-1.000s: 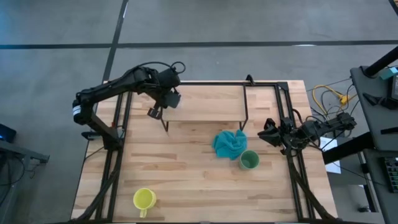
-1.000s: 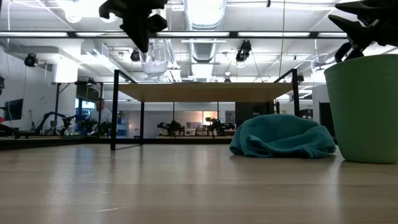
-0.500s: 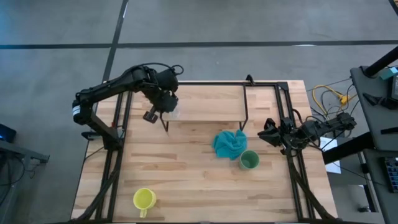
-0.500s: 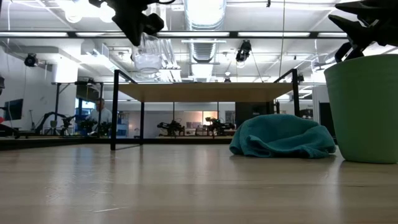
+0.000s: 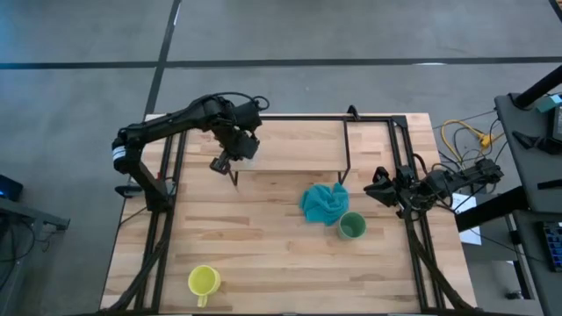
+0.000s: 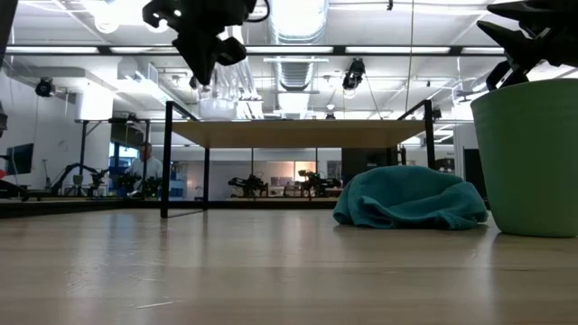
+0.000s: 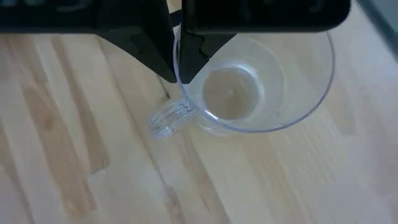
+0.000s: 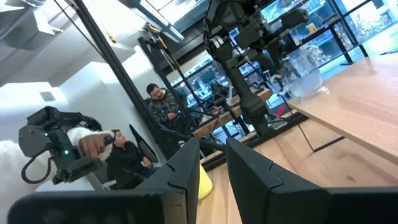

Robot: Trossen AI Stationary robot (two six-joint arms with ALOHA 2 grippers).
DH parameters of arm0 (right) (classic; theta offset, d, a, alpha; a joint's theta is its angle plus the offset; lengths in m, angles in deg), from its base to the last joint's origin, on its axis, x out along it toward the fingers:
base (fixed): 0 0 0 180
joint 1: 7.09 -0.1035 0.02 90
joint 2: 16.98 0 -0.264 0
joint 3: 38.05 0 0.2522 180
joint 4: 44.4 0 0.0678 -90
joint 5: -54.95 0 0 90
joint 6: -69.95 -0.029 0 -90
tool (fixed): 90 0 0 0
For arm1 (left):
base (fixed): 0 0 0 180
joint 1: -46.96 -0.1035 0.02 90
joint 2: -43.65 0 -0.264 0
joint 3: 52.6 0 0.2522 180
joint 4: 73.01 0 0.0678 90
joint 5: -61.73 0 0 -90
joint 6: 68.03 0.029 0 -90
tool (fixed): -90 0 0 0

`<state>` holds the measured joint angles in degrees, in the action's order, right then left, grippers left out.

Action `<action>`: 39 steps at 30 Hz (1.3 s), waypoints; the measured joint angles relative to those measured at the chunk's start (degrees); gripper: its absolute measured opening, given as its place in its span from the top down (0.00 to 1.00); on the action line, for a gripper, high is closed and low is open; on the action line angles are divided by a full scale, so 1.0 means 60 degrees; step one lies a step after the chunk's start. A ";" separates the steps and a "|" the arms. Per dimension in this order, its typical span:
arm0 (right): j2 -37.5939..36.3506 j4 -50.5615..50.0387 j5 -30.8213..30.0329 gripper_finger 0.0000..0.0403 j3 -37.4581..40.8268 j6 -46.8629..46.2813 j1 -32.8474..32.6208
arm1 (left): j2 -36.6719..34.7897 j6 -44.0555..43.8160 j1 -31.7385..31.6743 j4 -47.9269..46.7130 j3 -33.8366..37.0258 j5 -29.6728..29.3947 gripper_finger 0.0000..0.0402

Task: Stack small to large cups/mugs on shelf
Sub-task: Put the transparent mug on the shelf, then put the green cup on the shelf

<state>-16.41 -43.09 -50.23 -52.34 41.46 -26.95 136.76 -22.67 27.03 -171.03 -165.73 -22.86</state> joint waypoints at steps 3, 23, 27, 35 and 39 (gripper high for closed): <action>0.0000 0.0009 0.0000 0.81 -0.0002 0.0001 0.0000 | 0.0048 0.0000 0.0000 -0.0042 -0.0023 -0.0201 1.00; 0.0000 0.0014 0.0004 0.81 -0.0004 -0.0001 0.0000 | -0.0010 -0.0514 0.0000 -0.0065 -0.0018 -0.0278 1.00; 0.0000 0.0027 0.0004 0.81 -0.0004 -0.0001 0.0004 | -0.0010 -0.0539 0.0000 -0.0061 -0.0018 -0.0278 1.00; 0.0000 0.0040 0.0007 0.81 -0.0004 -0.0457 0.0003 | -0.0017 -0.1009 0.0000 -0.0054 -0.0015 -0.0316 0.87; -0.0001 0.0038 0.0009 0.81 -0.0004 -0.0500 0.0000 | -0.0017 -0.1009 0.0007 -0.0046 -0.0015 -0.0318 0.81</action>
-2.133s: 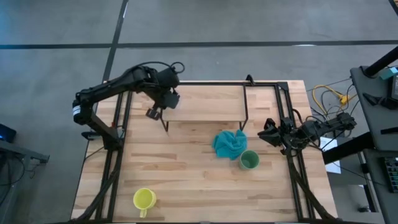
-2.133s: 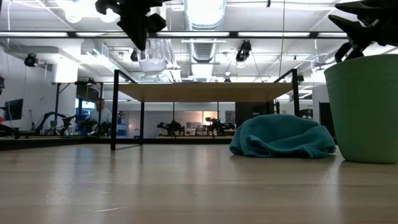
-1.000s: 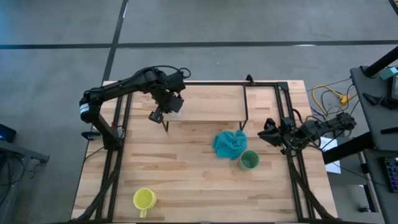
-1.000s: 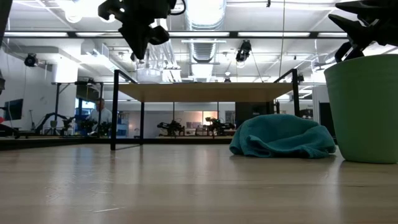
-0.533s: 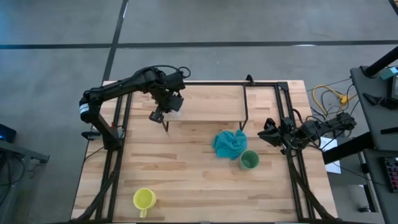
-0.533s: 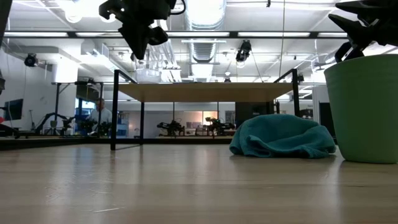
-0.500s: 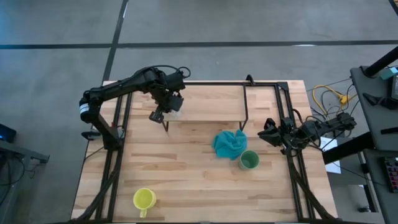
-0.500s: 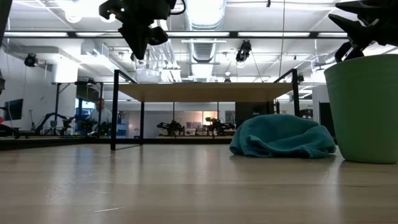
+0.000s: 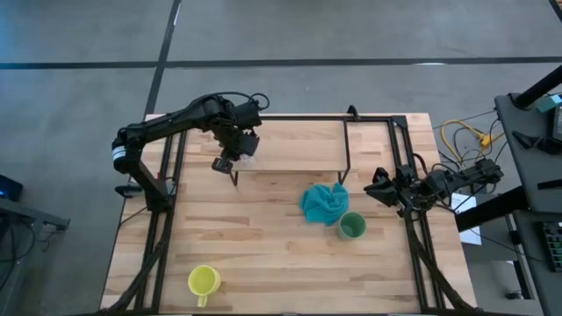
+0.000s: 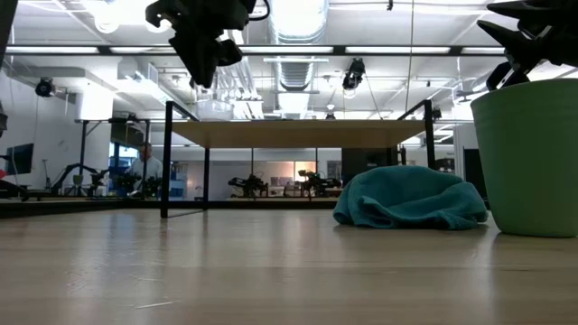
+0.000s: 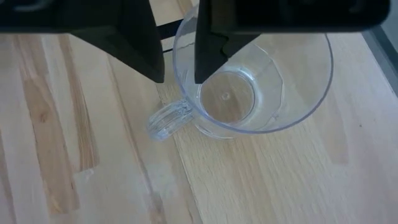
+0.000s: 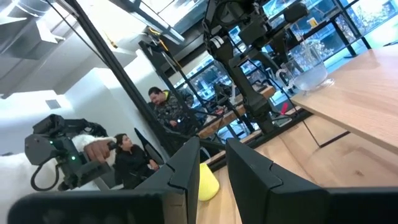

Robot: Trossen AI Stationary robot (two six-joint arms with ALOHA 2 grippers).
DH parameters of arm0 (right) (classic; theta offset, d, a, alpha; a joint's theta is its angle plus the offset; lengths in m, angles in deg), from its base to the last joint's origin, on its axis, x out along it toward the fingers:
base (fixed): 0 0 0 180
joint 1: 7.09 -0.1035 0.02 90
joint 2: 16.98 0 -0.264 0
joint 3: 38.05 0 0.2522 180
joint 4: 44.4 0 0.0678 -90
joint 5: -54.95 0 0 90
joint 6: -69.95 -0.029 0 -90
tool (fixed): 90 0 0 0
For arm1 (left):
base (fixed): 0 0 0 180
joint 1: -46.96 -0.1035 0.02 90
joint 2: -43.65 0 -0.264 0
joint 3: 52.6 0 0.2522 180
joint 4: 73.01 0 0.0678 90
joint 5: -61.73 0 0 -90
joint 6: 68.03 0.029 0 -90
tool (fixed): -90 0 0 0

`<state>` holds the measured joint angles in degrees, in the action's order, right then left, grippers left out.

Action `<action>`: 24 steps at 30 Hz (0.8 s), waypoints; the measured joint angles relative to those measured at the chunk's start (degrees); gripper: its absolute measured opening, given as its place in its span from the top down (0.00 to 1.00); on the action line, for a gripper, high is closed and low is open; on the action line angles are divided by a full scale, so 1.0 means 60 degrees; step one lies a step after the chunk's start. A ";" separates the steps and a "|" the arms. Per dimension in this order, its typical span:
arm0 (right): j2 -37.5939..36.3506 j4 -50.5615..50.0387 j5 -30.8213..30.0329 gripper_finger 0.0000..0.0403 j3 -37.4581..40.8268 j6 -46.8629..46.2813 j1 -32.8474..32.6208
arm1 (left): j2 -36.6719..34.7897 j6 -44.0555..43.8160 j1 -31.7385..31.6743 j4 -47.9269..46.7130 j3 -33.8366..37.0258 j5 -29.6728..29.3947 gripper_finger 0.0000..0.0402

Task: Stack small to large cups/mugs on shelf
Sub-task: Put the green cup on the shelf

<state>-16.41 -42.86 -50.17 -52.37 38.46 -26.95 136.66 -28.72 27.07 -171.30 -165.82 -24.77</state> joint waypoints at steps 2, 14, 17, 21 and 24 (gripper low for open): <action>0.0001 -0.0002 -0.0002 0.81 0.0000 0.0000 0.0001 | 0.0000 -0.0007 0.0014 0.0000 0.0000 0.0000 0.80; -0.0003 -0.0002 -0.0002 0.81 0.0000 0.0007 0.0004 | -0.0221 -0.0449 0.0431 -0.0429 -0.1672 0.0004 0.79; 0.0001 -0.0002 -0.0002 0.81 0.0000 0.0015 0.0001 | -0.0222 -0.0753 0.0585 -0.0769 -0.2408 0.0007 0.79; 0.0001 -0.0002 -0.0002 0.81 0.0000 0.0036 0.0004 | -0.0247 -0.1750 0.0877 -0.0853 -0.3205 0.0015 0.79; -0.0003 -0.0002 -0.0002 0.81 0.0000 0.0036 0.0004 | -0.0399 -0.2665 0.1090 -0.0832 -0.3471 0.0079 0.79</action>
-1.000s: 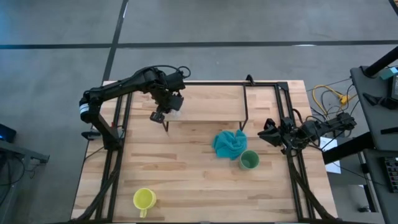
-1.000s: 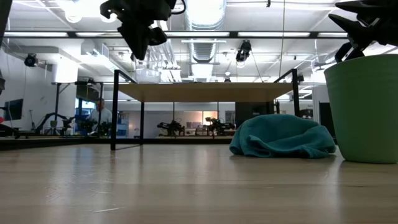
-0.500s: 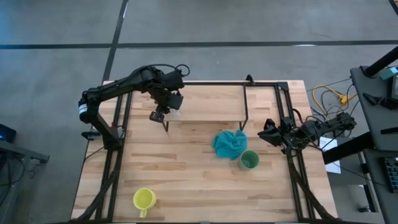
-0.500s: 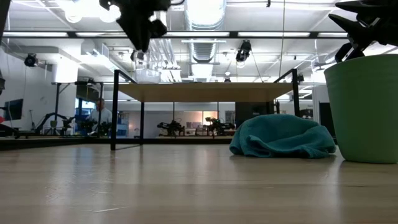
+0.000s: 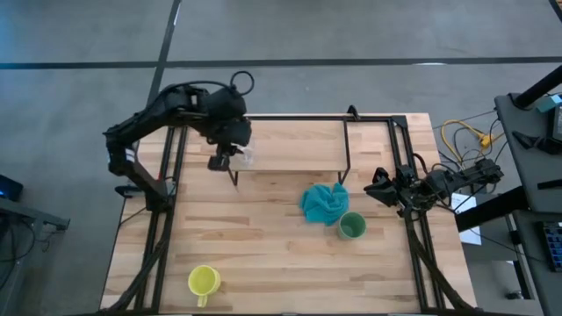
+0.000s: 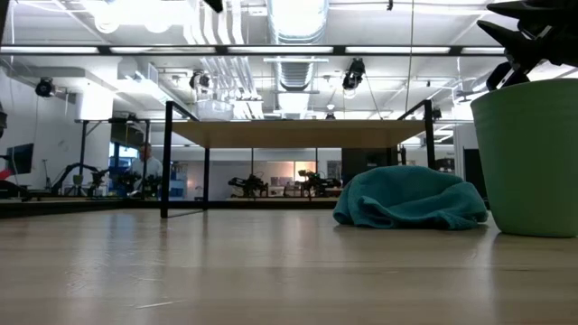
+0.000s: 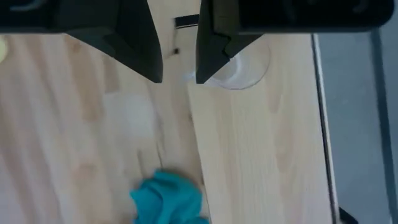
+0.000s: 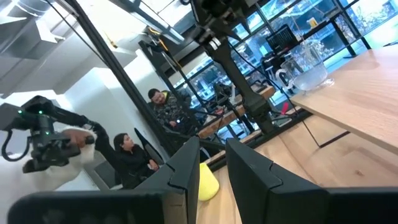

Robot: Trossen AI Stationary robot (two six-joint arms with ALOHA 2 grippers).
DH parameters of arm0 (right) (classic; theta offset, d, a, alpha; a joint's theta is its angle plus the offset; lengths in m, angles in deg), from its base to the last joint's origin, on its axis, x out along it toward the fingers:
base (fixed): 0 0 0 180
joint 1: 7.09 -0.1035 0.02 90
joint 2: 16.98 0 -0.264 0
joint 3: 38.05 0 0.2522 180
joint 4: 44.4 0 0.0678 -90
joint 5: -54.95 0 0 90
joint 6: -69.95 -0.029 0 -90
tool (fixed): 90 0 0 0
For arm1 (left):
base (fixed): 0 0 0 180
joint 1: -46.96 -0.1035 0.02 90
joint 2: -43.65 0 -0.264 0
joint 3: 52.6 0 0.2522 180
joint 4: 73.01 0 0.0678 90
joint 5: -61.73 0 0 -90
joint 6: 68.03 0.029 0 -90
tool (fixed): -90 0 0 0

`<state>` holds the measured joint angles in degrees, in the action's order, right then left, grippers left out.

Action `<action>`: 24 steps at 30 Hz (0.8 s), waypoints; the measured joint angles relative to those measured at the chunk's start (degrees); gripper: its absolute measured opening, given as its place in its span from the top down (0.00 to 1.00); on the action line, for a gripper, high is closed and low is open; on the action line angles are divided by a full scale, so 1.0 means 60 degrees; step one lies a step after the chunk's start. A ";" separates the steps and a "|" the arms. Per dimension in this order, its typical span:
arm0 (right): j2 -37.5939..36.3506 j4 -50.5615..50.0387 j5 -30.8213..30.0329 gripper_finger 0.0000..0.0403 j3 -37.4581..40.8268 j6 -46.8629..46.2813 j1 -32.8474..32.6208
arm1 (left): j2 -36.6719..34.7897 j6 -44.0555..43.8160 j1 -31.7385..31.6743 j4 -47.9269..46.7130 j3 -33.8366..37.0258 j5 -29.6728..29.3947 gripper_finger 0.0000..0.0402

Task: Stack small to large cups/mugs on shelf
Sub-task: Put the green cup on the shelf

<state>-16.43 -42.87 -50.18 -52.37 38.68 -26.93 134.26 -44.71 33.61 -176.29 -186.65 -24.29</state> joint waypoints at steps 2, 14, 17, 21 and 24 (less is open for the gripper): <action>0.0004 -0.0004 0.0000 0.81 0.0000 0.0000 -0.0001 | -0.0128 -0.0826 0.0148 -0.0007 -0.0009 0.0007 0.79; 0.0004 0.0407 0.0000 0.81 0.0000 -0.0176 -0.0002 | -0.0157 -0.3726 0.1365 0.0031 0.0587 0.0045 0.79; 0.0000 0.1000 0.0000 0.81 0.0000 -0.0157 -0.0002 | -0.0122 -0.4508 0.1754 0.0138 0.0819 0.0045 0.79; 0.0000 0.1697 0.0002 0.81 0.0000 0.0795 -0.0004 | -0.0115 -0.5495 0.2386 0.0329 0.1221 0.0041 0.80; 0.0000 0.2125 0.0010 0.81 -0.0031 0.1328 -0.0004 | -0.0109 -0.6304 0.2865 0.0469 0.1430 -0.0247 0.80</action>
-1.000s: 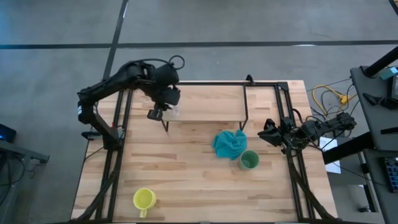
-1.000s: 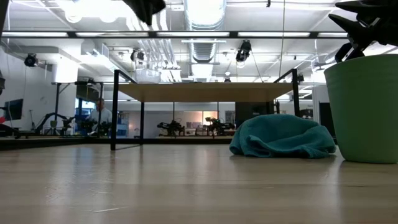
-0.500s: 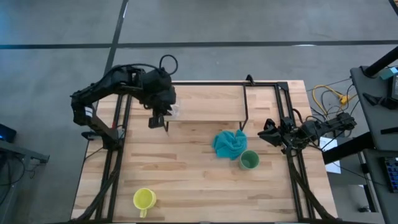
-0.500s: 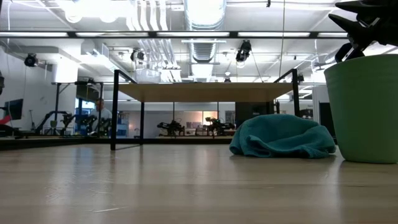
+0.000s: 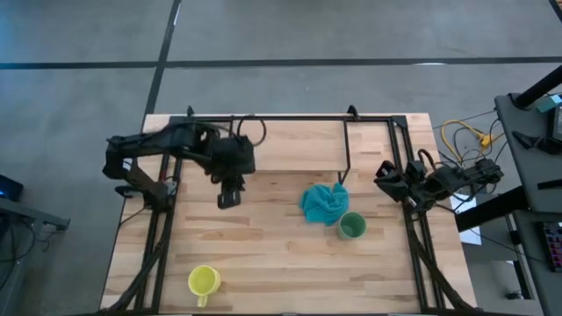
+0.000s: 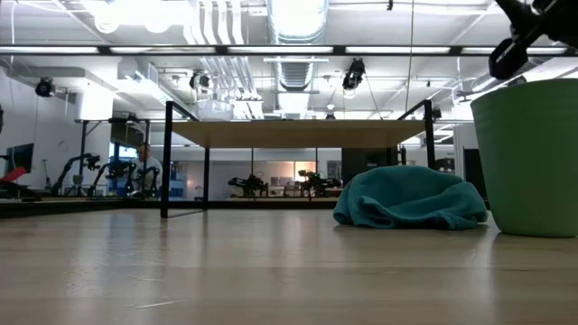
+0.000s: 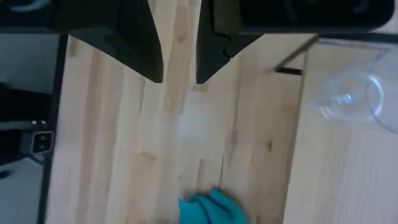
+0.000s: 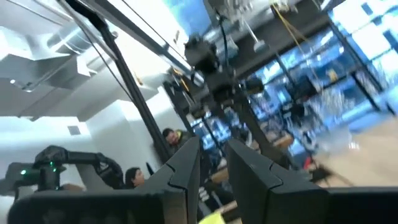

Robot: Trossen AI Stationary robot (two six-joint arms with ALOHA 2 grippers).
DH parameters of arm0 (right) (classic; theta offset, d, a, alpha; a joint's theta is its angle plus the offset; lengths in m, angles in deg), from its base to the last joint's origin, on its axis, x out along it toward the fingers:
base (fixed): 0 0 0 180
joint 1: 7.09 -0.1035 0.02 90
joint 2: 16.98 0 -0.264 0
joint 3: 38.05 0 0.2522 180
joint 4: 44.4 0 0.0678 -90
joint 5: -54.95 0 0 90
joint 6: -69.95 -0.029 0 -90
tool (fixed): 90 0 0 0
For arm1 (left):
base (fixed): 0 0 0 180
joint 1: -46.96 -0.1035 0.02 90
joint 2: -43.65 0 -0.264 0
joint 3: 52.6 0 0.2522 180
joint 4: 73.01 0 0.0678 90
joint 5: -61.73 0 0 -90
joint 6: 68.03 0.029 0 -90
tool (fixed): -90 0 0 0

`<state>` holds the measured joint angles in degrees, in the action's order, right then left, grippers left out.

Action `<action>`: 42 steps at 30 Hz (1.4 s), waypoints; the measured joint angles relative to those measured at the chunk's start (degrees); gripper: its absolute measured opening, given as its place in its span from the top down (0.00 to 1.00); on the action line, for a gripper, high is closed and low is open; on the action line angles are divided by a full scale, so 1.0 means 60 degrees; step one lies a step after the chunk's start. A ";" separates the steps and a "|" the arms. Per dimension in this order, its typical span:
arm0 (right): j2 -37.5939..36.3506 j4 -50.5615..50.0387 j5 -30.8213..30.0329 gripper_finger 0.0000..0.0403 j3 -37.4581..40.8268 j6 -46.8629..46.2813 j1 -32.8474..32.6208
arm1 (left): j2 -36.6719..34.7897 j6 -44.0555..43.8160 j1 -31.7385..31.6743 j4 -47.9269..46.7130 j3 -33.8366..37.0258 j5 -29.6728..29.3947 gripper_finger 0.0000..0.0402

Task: Stack small to large cups/mugs on shelf
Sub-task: Put the green cup on the shelf

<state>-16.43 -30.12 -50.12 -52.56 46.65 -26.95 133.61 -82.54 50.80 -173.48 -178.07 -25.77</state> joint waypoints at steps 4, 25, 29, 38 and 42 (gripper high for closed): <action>0.0055 -0.0540 0.0078 0.81 -0.0602 0.0511 0.0000 | 0.0002 -0.1188 0.0630 0.0229 0.0364 -0.0625 0.80; 0.5678 -1.0443 0.1036 0.81 -0.9351 0.3076 0.0000 | 0.0125 -0.5045 0.2669 0.3899 0.2223 -0.2153 0.80; 0.6742 -1.1777 0.1008 0.81 -1.0418 0.2668 0.0000 | 0.0133 -0.5039 0.2775 0.4839 0.2715 -0.2156 0.80; 0.8463 -1.3112 0.1014 0.81 -1.1971 0.1842 0.0000 | 0.0108 -0.4709 0.3025 0.5364 0.3257 -0.2152 0.80; 0.8990 -1.3911 0.1030 0.81 -1.2254 0.0970 0.0000 | 0.0104 -0.4271 0.3245 0.5375 0.3284 -0.2152 0.80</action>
<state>37.51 -113.59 -43.95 -126.08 52.47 -26.95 134.23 -108.16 70.27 -141.23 -158.37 -38.69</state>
